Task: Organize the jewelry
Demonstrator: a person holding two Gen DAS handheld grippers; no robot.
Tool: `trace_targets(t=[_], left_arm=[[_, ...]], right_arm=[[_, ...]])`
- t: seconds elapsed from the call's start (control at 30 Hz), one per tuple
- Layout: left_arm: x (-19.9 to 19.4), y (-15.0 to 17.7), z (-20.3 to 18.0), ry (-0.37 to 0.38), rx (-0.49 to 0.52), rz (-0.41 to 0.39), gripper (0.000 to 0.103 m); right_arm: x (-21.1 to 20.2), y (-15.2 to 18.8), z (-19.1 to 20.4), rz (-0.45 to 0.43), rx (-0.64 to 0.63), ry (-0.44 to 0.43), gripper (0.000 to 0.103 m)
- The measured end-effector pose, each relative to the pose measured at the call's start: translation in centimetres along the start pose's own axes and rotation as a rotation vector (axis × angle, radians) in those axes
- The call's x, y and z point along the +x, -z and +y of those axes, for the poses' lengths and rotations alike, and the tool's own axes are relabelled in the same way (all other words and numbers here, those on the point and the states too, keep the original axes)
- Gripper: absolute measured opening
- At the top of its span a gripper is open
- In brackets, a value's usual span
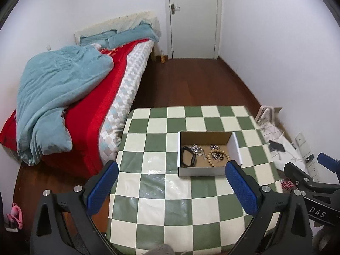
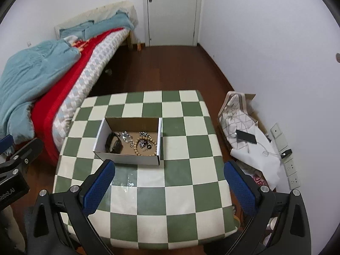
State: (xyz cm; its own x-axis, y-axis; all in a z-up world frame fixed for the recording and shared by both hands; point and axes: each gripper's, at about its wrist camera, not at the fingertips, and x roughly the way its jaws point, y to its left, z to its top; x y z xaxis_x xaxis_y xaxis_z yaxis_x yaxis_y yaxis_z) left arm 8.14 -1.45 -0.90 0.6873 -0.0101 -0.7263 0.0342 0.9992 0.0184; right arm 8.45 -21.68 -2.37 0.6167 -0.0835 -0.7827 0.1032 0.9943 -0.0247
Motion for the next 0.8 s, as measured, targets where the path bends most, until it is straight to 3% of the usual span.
trace_targets(t=[0.43, 0.8], left_arm=[[-7.4, 2.0, 0.0, 0.041, -0.006, -0.058, 0.103], [-9.9, 2.3, -0.4, 0.057, 0.008, -0.076, 0.103]], right_arm=[[-9.8, 2.9, -0.7, -0.119, 0.003, 0.004, 0.103], [-12.8, 3.7, -1.3, -0.125, 0.021, 0.005, 0.103]])
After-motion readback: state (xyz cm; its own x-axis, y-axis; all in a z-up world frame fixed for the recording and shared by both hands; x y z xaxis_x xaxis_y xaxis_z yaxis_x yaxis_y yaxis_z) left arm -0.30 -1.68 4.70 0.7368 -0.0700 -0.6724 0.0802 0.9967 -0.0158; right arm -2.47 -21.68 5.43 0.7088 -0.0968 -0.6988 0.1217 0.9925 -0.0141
